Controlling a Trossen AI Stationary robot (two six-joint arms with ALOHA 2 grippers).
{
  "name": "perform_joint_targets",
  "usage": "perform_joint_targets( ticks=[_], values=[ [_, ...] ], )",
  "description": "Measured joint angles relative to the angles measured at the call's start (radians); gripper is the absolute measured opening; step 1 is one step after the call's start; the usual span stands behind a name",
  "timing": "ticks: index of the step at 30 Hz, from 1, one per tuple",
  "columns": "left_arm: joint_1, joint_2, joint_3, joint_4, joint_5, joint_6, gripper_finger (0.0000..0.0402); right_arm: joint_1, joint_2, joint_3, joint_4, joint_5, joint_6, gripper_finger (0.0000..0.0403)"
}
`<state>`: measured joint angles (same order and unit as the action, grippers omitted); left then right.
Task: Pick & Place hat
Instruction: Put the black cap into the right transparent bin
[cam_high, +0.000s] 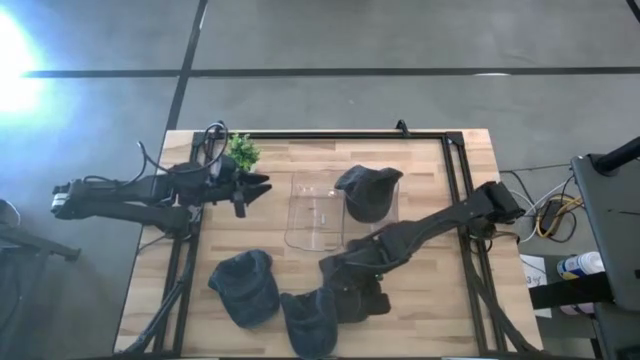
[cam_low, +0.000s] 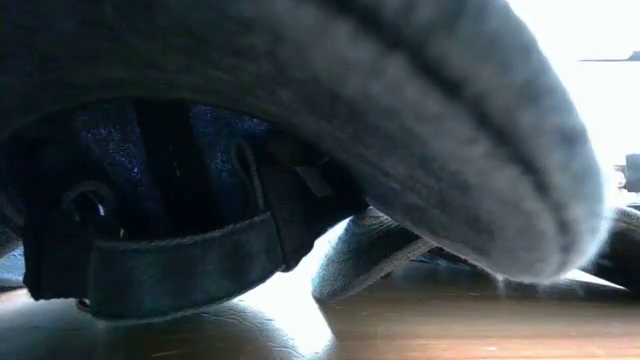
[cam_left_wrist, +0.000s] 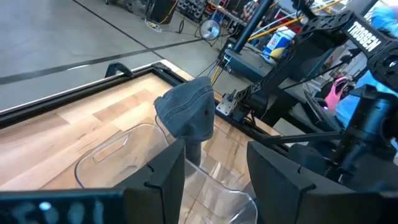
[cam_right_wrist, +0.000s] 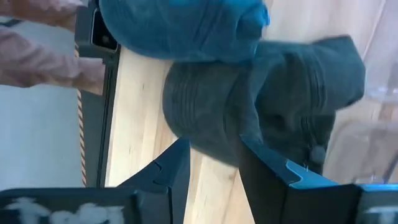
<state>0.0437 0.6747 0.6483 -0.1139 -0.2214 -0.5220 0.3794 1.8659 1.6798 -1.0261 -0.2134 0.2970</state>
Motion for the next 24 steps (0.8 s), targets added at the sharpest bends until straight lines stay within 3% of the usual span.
perform_joint_targets(
  ticks=[9,24],
  values=[
    [0.0,0.013,0.0,0.013,0.0,0.031,0.0165,-0.01,0.002,-0.021,0.104,0.021,0.062,0.0125],
    [-0.001,0.009,0.0,0.114,0.041,0.103,0.0165,-0.011,0.003,-0.243,0.323,-0.014,0.16,0.0105]
  ],
)
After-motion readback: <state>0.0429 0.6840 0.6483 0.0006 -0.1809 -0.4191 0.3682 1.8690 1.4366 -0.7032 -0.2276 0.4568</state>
